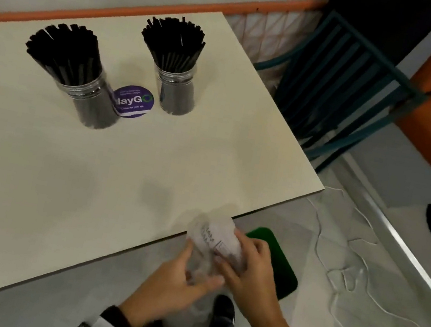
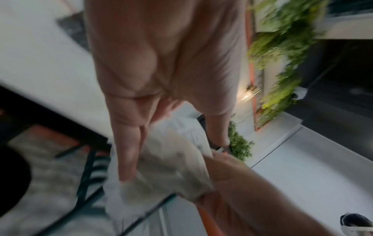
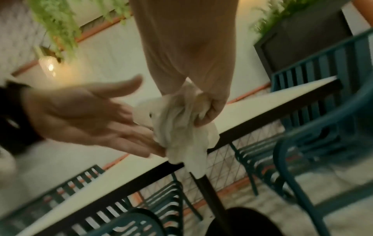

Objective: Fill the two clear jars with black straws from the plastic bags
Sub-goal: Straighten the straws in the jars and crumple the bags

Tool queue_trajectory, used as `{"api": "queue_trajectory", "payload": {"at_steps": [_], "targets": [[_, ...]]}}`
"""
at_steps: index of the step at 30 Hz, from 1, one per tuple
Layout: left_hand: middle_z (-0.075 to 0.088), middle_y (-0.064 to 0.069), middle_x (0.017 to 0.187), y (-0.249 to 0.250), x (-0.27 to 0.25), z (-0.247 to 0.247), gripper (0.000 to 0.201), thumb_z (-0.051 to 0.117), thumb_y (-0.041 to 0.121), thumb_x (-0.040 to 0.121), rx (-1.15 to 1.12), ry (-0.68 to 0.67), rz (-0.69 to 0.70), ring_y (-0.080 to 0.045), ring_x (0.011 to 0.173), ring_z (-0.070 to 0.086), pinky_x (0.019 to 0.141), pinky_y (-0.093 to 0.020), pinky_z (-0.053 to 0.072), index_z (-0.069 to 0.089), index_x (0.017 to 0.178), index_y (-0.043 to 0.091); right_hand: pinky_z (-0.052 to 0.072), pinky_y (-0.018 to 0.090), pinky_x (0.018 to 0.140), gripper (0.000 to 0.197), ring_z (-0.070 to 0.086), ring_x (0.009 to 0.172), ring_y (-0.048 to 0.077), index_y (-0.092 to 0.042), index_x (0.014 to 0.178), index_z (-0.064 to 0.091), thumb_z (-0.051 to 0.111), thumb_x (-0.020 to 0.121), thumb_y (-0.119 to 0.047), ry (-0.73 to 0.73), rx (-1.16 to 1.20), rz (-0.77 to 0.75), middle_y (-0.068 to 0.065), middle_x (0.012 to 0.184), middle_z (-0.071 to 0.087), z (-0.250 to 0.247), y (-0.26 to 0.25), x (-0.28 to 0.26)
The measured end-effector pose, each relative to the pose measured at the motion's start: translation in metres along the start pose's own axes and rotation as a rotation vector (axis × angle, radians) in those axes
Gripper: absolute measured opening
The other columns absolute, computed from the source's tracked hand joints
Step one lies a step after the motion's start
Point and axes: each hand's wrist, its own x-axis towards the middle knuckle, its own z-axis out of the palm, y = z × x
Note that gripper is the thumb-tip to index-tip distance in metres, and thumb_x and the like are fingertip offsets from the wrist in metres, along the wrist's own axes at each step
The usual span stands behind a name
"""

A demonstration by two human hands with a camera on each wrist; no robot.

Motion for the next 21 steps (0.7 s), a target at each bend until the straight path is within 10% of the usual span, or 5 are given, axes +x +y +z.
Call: {"api": "queue_trajectory", "payload": {"at_steps": [5, 9, 15, 17, 21], "targets": [[0.065, 0.004, 0.116, -0.005, 0.042, 0.039, 0.069, 0.077, 0.053, 0.059, -0.227, -0.019, -0.127, -0.005, 0.102, 0.063, 0.088, -0.028, 0.053, 0.049, 0.118, 0.03, 0.044, 0.018, 0.1, 0.044, 0.056, 0.11, 0.001, -0.047, 0.118, 0.041, 0.053, 0.092, -0.013, -0.325, 0.312, 0.143, -0.012, 0.121, 0.055, -0.015, 0.036, -0.004], [0.071, -0.006, 0.103, -0.02, 0.066, 0.073, 0.045, 0.076, 0.013, 0.069, -0.405, -0.001, -0.259, -0.012, 0.089, 0.069, 0.069, -0.022, 0.055, 0.058, 0.111, 0.014, 0.049, 0.026, 0.098, 0.031, 0.062, 0.111, 0.012, -0.019, 0.115, 0.062, 0.053, 0.09, -0.004, -0.484, 0.613, 0.286, -0.005, 0.113, 0.07, -0.029, 0.072, 0.004], [0.074, -0.015, 0.094, -0.041, 0.098, 0.101, 0.03, 0.074, 0.013, 0.063, -0.504, 0.081, -0.27, -0.026, 0.091, 0.07, 0.081, -0.036, 0.057, 0.072, 0.092, 0.004, 0.05, 0.017, 0.068, 0.019, 0.066, 0.074, 0.004, -0.024, 0.077, 0.073, 0.076, 0.071, -0.006, -0.094, 0.463, 0.343, -0.006, 0.078, 0.072, -0.022, 0.115, 0.013], [0.074, -0.017, 0.088, -0.046, 0.107, 0.106, 0.022, 0.074, 0.015, 0.063, -0.535, 0.066, -0.286, -0.026, 0.083, 0.071, 0.071, -0.033, 0.058, 0.074, 0.083, 0.006, 0.05, 0.014, 0.069, 0.035, 0.059, 0.086, 0.004, -0.036, 0.087, 0.06, 0.082, 0.065, -0.021, -0.044, 0.326, 0.359, -0.01, 0.099, 0.056, -0.021, 0.132, 0.014], [0.073, -0.019, 0.084, -0.056, 0.122, 0.117, 0.01, 0.064, 0.008, 0.079, -0.64, 0.025, -0.36, -0.026, 0.072, 0.071, 0.057, -0.03, 0.058, 0.074, 0.082, 0.007, 0.051, 0.017, 0.086, 0.058, 0.058, 0.111, -0.003, -0.03, 0.123, 0.045, 0.071, 0.078, -0.005, -0.483, 0.676, 0.415, -0.017, 0.121, 0.058, -0.026, 0.152, 0.017]]}}
